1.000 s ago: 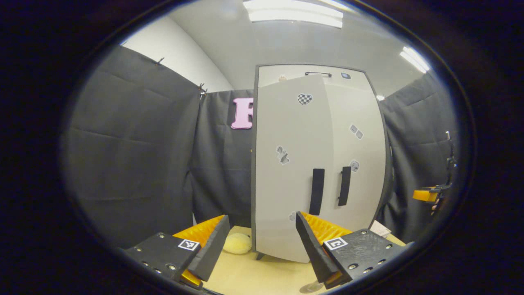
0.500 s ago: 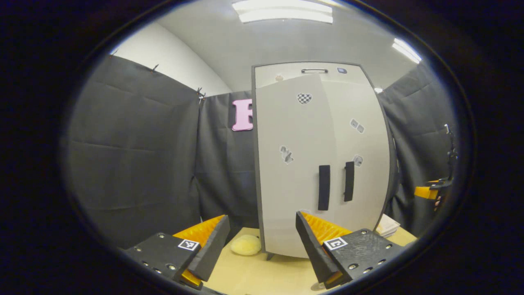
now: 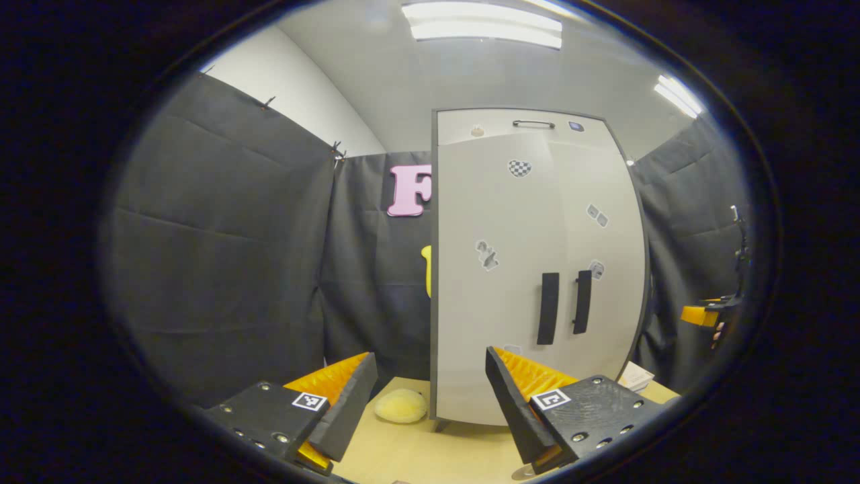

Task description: Grasp the bottle in the cabinet with the left hand and place it on the coaster, then close the right door with the right hand and the left door with the left hand.

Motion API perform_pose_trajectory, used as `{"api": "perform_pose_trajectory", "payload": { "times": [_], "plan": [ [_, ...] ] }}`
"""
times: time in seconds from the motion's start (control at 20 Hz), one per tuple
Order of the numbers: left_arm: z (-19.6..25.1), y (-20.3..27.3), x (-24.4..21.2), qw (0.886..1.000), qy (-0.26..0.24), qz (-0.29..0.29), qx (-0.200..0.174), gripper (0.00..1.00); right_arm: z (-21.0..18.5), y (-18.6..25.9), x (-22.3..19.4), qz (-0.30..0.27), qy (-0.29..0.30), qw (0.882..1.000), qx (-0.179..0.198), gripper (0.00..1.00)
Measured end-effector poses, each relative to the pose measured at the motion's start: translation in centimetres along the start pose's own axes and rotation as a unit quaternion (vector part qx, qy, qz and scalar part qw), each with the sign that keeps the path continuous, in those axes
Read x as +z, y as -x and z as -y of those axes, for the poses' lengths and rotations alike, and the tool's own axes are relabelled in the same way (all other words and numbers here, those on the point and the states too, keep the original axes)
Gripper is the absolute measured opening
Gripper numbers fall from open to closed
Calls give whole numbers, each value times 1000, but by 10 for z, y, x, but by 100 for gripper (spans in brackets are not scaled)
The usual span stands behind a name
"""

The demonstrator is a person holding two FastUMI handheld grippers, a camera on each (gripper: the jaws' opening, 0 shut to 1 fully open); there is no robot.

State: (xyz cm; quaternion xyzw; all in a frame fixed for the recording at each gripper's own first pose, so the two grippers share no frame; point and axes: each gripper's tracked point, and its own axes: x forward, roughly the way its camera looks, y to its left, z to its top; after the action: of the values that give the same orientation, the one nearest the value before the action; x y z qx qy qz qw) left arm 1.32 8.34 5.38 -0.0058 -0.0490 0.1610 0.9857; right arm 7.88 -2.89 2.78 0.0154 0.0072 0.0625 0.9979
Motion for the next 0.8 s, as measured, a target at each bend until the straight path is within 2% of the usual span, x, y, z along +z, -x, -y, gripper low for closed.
{"api": "perform_pose_trajectory", "payload": {
  "times": [0.1,0.25,0.4,0.6,0.8],
  "plan": [
    [1,0,-4,1000,9,1,-12,94,3,1,-6,-3,12,1000,-11,98],
    [-2,0,-10,1000,16,-1,-12,94,-5,2,-16,-16,4,1000,-4,98],
    [-4,-1,-14,1000,10,2,-11,94,-2,0,-11,-12,11,1000,-8,98],
    [5,-7,-25,999,32,-3,-22,94,9,-1,-8,-6,28,999,-25,98],
    [11,-13,-30,999,12,-11,-34,94,12,-5,-12,-9,13,999,-33,98]
  ]
}}
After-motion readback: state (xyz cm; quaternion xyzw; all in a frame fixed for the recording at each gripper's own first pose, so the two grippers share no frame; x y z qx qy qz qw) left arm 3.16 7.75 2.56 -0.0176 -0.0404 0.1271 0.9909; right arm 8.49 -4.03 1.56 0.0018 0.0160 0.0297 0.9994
